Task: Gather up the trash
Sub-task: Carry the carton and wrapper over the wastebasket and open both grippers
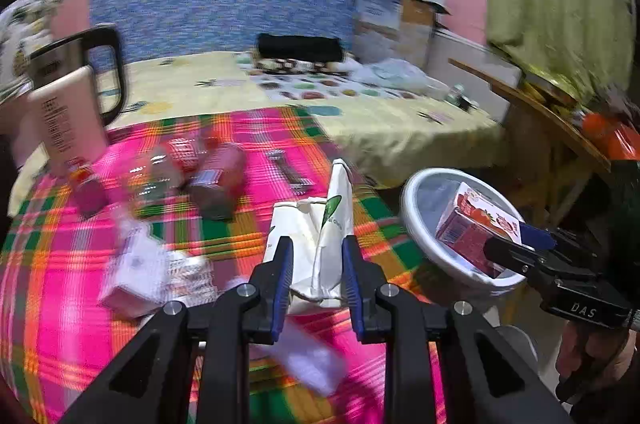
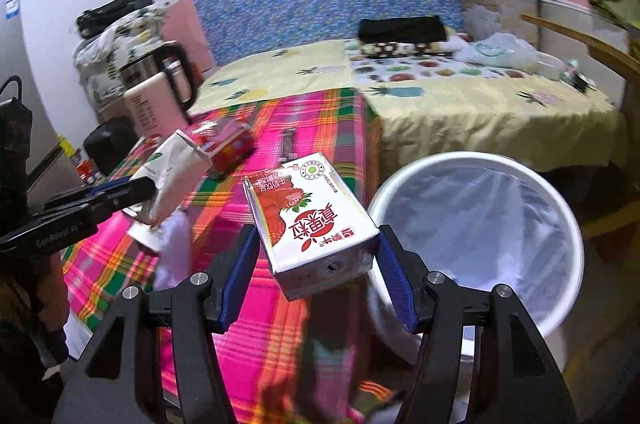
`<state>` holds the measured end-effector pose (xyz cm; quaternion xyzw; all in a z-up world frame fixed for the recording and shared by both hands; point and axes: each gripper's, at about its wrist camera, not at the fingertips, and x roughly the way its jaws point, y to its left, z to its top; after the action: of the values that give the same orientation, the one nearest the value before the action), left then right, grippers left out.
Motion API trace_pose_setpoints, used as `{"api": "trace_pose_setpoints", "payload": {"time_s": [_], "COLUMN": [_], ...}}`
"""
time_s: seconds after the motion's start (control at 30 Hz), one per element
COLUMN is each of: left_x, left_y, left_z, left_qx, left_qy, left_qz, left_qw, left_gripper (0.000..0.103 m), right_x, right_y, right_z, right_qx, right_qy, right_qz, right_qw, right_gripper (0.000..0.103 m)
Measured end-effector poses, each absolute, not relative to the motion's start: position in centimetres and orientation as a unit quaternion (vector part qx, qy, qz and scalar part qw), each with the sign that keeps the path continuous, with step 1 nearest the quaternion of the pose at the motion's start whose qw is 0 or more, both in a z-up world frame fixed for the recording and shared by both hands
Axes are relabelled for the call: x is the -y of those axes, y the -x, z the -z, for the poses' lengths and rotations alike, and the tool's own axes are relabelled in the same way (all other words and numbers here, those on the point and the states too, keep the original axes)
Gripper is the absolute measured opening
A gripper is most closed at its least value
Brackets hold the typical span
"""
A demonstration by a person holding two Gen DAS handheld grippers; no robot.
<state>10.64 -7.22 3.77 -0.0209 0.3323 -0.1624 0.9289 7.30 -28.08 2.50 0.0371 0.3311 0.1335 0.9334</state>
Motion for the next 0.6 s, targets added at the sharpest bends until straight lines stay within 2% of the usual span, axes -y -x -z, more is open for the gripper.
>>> {"api": "trace_pose_setpoints", "payload": {"time_s": [0.6], "left_x": [19.9], "left_y": [-13.9], "left_z": [-1.9], "left_qx": [-0.357], "left_qy": [-0.024], "left_qz": [0.297], "left_qw": [0.885], "left_gripper": [0.027], "right_x": [36.2], "right_y": [-6.5], "right_z": [-0.3], "right_qx": [-0.371], "right_qy": [-0.079], "right_qz": [-0.009], "right_qw": [0.925], "right_gripper": [0.061]}}
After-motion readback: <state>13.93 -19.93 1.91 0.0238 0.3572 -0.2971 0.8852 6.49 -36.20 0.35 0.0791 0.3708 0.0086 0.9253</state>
